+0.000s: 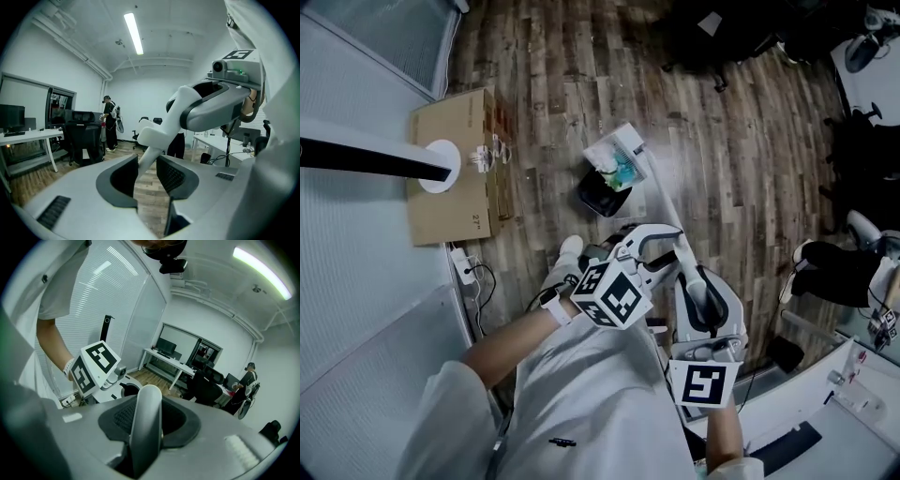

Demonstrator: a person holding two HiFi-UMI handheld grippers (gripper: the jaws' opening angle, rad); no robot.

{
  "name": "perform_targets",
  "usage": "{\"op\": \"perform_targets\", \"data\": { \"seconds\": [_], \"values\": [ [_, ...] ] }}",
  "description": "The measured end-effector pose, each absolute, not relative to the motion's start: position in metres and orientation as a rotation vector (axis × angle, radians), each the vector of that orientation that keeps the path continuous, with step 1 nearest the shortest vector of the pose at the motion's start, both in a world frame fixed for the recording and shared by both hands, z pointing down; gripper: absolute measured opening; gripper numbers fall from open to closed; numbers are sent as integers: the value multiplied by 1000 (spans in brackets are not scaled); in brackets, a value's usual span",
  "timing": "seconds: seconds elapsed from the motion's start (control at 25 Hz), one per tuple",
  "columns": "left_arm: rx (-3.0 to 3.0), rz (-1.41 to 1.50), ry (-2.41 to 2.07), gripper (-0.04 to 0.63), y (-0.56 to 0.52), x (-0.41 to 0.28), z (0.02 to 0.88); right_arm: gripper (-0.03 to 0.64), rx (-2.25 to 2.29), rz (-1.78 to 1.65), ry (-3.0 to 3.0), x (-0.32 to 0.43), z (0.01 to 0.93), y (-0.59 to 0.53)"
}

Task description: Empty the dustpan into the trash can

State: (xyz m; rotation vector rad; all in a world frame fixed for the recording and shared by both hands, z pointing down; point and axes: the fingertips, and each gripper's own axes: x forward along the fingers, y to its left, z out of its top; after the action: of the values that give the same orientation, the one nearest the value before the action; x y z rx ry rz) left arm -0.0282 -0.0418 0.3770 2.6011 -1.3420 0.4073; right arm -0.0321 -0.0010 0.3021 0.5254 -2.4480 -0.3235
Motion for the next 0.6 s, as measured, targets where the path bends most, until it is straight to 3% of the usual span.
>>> {"op": "perform_targets", "data": {
  "seconds": [0.6],
  "values": [
    [2554,374,-1391,130,-17,-38,376,123,402,-487,-2436,-43,302,28]
  ]
}}
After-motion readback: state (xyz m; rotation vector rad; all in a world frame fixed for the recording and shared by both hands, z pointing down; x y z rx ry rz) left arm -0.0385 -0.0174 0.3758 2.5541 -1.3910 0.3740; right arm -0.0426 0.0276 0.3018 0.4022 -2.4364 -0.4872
